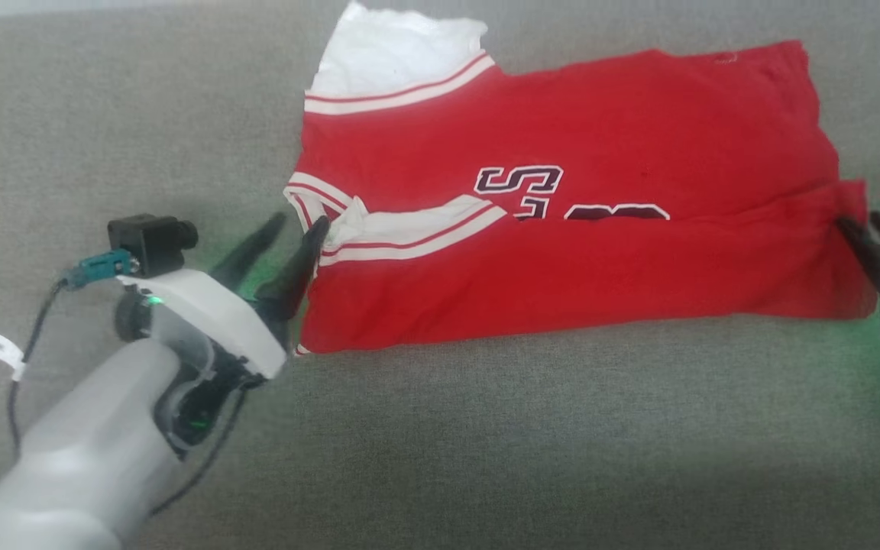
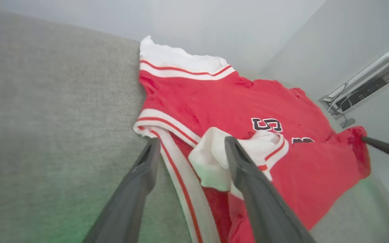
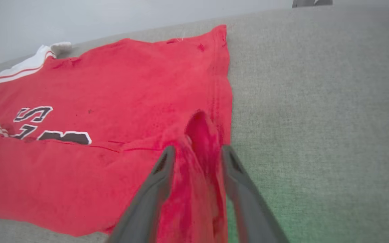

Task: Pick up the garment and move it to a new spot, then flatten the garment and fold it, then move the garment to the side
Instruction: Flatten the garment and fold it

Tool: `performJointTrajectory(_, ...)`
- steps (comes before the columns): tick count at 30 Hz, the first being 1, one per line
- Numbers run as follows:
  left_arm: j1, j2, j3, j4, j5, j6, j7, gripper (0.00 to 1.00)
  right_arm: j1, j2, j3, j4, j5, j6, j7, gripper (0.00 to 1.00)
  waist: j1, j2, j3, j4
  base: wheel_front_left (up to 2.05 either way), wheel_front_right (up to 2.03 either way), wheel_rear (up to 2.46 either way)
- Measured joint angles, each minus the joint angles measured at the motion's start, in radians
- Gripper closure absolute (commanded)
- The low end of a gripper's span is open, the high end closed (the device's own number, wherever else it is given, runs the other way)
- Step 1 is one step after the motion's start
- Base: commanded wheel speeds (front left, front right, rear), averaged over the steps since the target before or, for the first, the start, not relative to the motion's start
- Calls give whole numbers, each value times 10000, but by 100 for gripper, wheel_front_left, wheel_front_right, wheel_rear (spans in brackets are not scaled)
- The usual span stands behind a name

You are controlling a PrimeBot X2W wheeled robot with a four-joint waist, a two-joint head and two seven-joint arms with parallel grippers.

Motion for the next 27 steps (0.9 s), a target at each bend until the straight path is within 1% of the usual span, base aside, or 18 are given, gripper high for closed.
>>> performJointTrajectory(3, -266, 504, -245, 176, 692, 59, 17, 0, 160, -71, -194, -130, -6, -2, -153, 0, 0, 0, -315, 28, 0, 0, 0)
performJointTrajectory(5, -385, 926, -510, 111, 1005, 288, 451, 0, 238, -165, -318, -217, -8, 0, -198, 0, 0, 0, -536, 46, 0, 0, 0)
performJointTrajectory(7, -494, 1214, -545, -320, 1058, 543, 1047, 0, 347, -236, -483, -314, -6, 0, -228, 0, 0, 0, -751, 72, 0, 0, 0)
performJointTrajectory(9, -697, 1509, -832, -903, 1007, 825, 2138, 0, 494, -301, -644, -418, -10, 0, -234, 0, 0, 1, -947, 107, 0, 0, 0)
performJointTrajectory(11, -731, 1833, -1277, -1521, 995, 1118, 3499, 0, 627, -334, -825, -539, -19, 0, -240, 0, 0, 0, -1104, 151, 0, 0, 0)
performJointTrajectory(14, -753, 2215, -1684, -2470, 502, 1733, 5524, 0, 709, -305, -1028, -694, -121, -2, -201, 0, 0, 1, -1214, 187, 0, 0, 0)
performJointTrajectory(15, -758, 2309, -1816, -2780, 376, 1969, 6102, 0, 750, -274, -1080, -763, -150, 0, -155, 0, 0, 1, -1209, 172, 0, 0, 0)
performJointTrajectory(17, -804, 2470, -2046, -3375, 222, 2238, 6916, 0, 809, -173, -1164, -930, -299, 0, -48, 0, 0, 0, -1156, 118, 0, 0, 0)
performJointTrajectory(19, -850, 2477, -2017, -3691, 4, 2552, 7271, 0, 808, -79, -1254, -1114, -414, 0, 38, 0, 0, 0, -1063, 44, 0, 0, 0)
performJointTrajectory(21, -925, 2439, -1981, -3776, -65, 2706, 7379, 0, 807, -38, -1358, -1292, -514, 0, 63, 0, 0, 0, -936, -44, 0, 0, 0)
performJointTrajectory(24, -949, 2341, -2098, -3482, 10, 2788, 7509, 0, 807, 56, -1480, -1547, -637, 0, 236, 0, 0, 1, -715, -214, 0, 0, 0)
performJointTrajectory(26, -974, 2148, -2115, -2943, 38, 2828, 7455, 0, 808, 153, -1590, -1722, -759, 0, 353, 0, 0, 0, -500, -415, 0, 0, 0)
performJointTrajectory(27, -974, 2073, -2109, -2807, -44, 2800, 7469, 7, 809, 165, -1624, -1768, -819, 0, 382, 0, 0, 0, -437, -478, 0, 0, 0)
